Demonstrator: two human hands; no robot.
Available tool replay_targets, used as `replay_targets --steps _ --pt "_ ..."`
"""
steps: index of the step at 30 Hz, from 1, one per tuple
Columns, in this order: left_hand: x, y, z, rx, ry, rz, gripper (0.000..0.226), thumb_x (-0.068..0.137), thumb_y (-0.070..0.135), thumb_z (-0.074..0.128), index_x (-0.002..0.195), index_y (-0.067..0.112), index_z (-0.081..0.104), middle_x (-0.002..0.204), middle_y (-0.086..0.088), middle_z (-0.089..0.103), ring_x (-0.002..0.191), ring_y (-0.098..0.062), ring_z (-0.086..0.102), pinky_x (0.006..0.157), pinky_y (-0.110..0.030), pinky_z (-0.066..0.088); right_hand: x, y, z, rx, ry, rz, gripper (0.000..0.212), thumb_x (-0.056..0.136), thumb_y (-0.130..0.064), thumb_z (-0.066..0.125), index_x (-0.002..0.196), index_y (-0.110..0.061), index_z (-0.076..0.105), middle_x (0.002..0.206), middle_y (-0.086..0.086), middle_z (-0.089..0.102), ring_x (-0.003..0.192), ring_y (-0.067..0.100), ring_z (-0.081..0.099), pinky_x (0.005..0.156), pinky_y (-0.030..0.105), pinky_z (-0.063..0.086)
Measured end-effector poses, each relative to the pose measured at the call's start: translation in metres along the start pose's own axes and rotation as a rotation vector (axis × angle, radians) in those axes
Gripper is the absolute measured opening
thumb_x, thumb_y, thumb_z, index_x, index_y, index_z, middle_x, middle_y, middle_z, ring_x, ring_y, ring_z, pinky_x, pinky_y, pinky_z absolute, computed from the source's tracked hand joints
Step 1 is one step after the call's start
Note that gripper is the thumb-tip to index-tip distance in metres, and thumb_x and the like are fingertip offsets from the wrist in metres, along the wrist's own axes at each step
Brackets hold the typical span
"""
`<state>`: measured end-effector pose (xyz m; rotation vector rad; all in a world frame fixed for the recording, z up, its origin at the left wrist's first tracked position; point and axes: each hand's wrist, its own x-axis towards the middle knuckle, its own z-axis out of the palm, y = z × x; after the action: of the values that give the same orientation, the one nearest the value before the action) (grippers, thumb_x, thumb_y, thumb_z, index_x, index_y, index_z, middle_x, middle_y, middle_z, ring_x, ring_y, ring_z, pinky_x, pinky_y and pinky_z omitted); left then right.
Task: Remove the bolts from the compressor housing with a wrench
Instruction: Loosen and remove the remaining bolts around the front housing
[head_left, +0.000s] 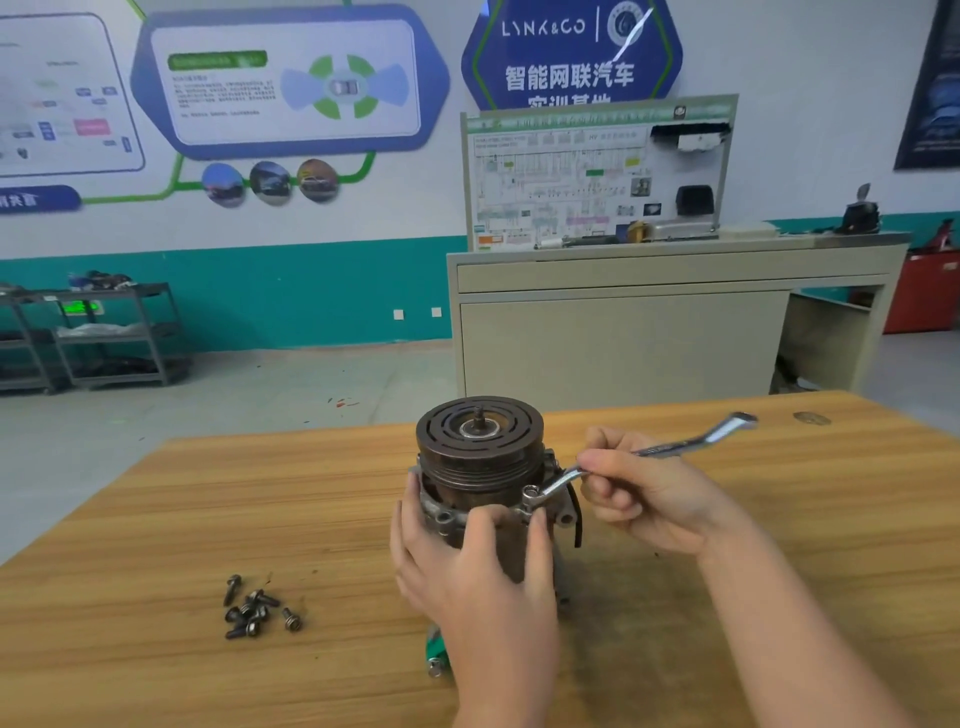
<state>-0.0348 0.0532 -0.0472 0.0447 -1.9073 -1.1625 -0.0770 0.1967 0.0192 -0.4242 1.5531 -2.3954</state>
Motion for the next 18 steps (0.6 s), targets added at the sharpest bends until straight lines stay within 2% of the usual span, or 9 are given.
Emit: replay_targets --steps 2,5,10,14,18 --pt "0.002 0.000 0.000 -0.051 0.003 -0.003 0.022 0.070 0.026 0.083 0.073 0.028 0.061 0.151 0.002 0.023 0.141 -0.024 0.017 0.109 -0.051 0.018 0.014 0.001 -0.006 0.087 -0.101 0.080 0.033 0.057 -0.011 0.090 0.064 -0.010 0.058 0.051 0.004 0.053 0.035 0.003 0.044 0.032 0.012 0.034" --pt "0.006 0.001 -0.001 -0.055 -0.011 0.029 0.017 0.072 0.025 0.082 0.078 0.027 0.066 0.153 -0.003 0.021 0.143 -0.026 0.018 0.110 -0.044 0.019 0.029 0.001 -0.011 0.107 -0.133 0.123 0.031 0.055 -0.014 0.092 0.061 -0.011 0.062 0.049 0.001 0.053 0.033 0.000 0.044 0.030 0.011 0.034" --pt "0.010 0.004 0.003 0.031 -0.057 0.093 0.015 0.072 0.013 0.083 0.086 0.018 0.079 0.155 -0.015 0.025 0.136 -0.042 0.029 0.103 -0.048 0.027 0.032 0.003 -0.014 0.056 -0.109 0.045 0.028 0.063 -0.019 0.088 0.057 -0.014 0.062 0.048 0.001 0.054 0.033 0.001 0.044 0.030 0.012 0.032" --pt "0.011 0.005 0.005 0.016 -0.033 0.137 0.012 0.075 0.008 0.079 0.086 0.012 0.078 0.155 -0.016 0.021 0.140 -0.033 0.020 0.106 -0.048 0.022 0.026 0.004 -0.011 0.078 -0.091 0.003 0.027 0.072 -0.013 0.077 0.053 -0.015 0.058 0.047 0.001 0.053 0.032 0.002 0.043 0.030 0.012 0.031" --pt "0.010 0.001 0.009 -0.024 0.003 0.147 0.017 0.070 0.001 0.082 0.080 0.012 0.074 0.156 -0.013 0.018 0.142 -0.022 0.013 0.107 -0.046 0.019 0.016 0.007 0.001 0.082 -0.216 -0.031 0.027 0.078 -0.011 0.073 0.057 -0.014 0.056 0.049 0.002 0.055 0.034 0.002 0.046 0.032 0.011 0.033"
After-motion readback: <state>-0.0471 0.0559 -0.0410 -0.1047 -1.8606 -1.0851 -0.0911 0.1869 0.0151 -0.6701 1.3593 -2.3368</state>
